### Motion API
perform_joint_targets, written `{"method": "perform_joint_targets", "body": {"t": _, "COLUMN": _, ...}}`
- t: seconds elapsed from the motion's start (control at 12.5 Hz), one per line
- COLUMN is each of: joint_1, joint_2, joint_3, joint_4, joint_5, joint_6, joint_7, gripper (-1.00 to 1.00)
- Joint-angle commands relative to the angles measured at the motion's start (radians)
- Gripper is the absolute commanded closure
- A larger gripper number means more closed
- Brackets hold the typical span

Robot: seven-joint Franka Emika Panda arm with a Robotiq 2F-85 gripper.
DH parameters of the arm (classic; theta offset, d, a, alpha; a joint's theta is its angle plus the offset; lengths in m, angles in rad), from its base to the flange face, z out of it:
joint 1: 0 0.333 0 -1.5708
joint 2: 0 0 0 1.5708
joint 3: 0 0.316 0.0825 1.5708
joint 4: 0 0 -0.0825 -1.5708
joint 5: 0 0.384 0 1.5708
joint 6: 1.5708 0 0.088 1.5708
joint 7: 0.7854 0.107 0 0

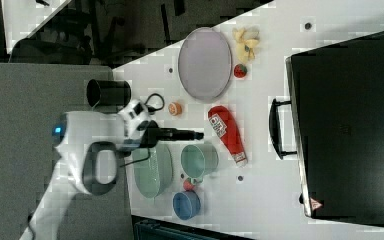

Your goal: Pick Ketchup from the table and place it in strainer.

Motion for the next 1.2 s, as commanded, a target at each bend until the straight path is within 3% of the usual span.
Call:
{"method": "perform_joint_targets", "body": {"t": 0.08, "joint_1": 0.022, "joint_2": 0.037, "joint_3": 0.006, "joint_4": -0.031, "joint_5": 0.01, "joint_6": 0.137, "joint_7": -0.227, "gripper": -1.0}}
{"method": "perform_joint_targets", "body": {"t": 0.48, "joint_1": 0.042, "joint_2": 0.168, "joint_3": 0.007, "joint_4": -0.118, "joint_5": -0.006, "joint_6": 0.397, "joint_7": -0.228, "gripper": -1.0}}
{"method": "perform_joint_targets", "body": {"t": 0.96, "joint_1": 0.043, "joint_2": 0.314, "joint_3": -0.001, "joint_4": -0.157, "joint_5": -0.006, "joint_6": 0.594, "joint_7": -0.228, "gripper": -1.0}}
{"method": "perform_joint_targets", "body": {"t": 1.04, "joint_1": 0.043, "joint_2": 0.328, "joint_3": 0.0, "joint_4": -0.16, "joint_5": -0.006, "joint_6": 0.616, "joint_7": -0.228, "gripper": -0.93}}
{"method": "perform_joint_targets", "body": {"t": 1.2, "joint_1": 0.043, "joint_2": 0.332, "joint_3": 0.0, "joint_4": -0.163, "joint_5": -0.006, "joint_6": 0.62, "joint_7": -0.226, "gripper": -0.43}}
